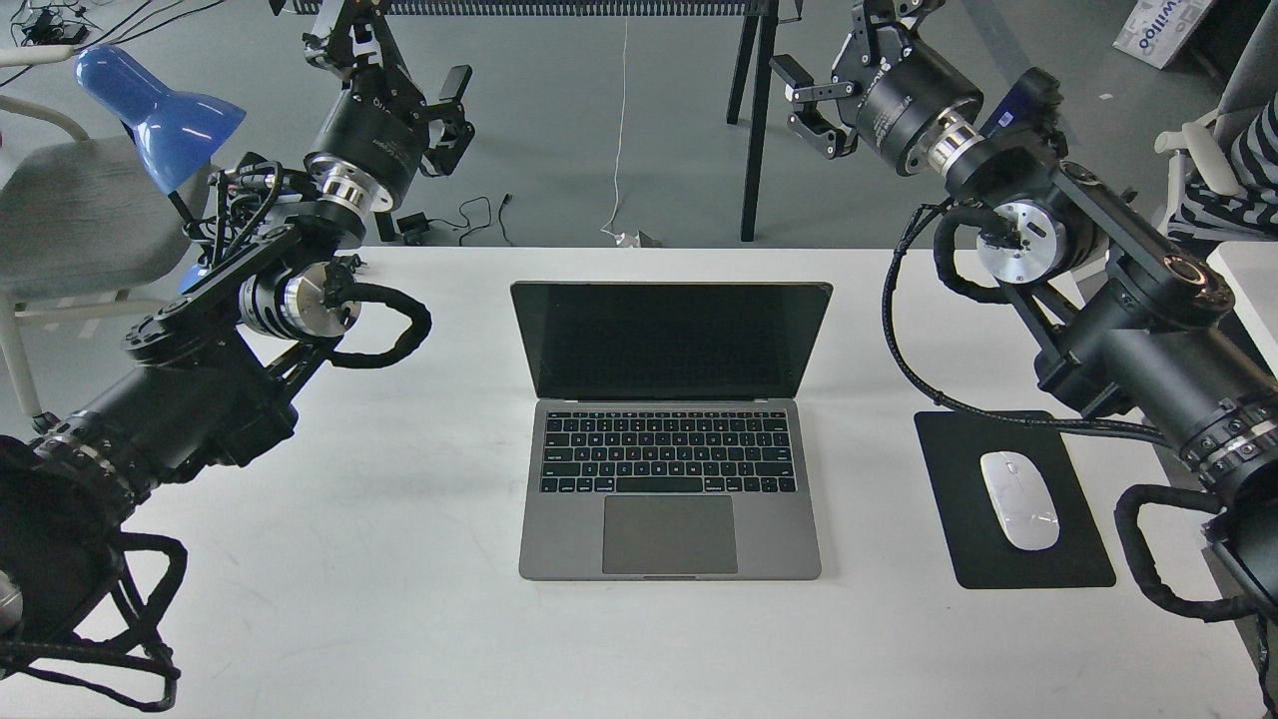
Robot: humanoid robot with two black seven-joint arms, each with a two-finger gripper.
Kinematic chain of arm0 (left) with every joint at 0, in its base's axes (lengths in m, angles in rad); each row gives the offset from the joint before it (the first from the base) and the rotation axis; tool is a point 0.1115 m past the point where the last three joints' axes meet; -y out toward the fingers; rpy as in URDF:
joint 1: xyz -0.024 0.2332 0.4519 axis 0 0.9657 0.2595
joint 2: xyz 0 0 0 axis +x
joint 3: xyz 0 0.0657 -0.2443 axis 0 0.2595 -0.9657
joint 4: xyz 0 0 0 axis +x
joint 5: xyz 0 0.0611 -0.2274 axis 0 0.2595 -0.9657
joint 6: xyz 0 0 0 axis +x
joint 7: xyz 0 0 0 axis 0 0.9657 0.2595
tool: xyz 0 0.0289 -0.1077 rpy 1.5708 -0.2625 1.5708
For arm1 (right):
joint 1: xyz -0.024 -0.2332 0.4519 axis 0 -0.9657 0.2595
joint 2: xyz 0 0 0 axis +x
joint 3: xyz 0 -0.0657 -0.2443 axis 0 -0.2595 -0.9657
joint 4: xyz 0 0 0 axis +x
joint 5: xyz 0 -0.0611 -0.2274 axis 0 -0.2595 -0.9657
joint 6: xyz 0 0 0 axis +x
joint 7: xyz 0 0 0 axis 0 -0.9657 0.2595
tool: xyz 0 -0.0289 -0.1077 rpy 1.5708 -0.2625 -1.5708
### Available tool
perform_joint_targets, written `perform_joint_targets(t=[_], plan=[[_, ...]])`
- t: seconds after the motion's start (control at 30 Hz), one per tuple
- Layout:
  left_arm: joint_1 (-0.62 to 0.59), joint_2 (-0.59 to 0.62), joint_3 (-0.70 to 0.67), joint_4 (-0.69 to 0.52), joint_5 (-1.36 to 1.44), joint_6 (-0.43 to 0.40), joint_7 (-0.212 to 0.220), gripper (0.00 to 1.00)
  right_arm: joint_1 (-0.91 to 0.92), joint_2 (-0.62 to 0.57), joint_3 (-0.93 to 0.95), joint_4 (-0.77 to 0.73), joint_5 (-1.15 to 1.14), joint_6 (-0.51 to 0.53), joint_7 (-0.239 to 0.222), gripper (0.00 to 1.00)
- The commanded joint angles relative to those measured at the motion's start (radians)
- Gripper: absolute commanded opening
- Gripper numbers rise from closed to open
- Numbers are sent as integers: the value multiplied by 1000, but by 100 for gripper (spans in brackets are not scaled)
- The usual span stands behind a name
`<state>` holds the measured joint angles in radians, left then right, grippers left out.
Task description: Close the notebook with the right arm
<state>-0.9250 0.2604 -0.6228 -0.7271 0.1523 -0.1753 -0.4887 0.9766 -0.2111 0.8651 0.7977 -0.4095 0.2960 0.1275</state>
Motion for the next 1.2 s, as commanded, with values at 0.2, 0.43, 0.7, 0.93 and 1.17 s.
perform_joint_targets(t=[0.2,0.43,0.7,0.93,1.17], plan=[[0,-1,-2,0,1,28,0,100,1,-1,0,0,0,0,0,100],[0,-1,0,-2,1,23,0,100,4,-1,-9,-14,-6,-12,-2,100],[0,-1,0,-2,1,20,0,100,151,42,-321,-205,-17,-78,-15,100],[0,-1,0,-2,1,20,0,100,283,139,-671,-356,-6,-78,-37,100],[0,-1,0,-2,1,20,0,100,307,150,-856,-348,-11,-69,-55,100]])
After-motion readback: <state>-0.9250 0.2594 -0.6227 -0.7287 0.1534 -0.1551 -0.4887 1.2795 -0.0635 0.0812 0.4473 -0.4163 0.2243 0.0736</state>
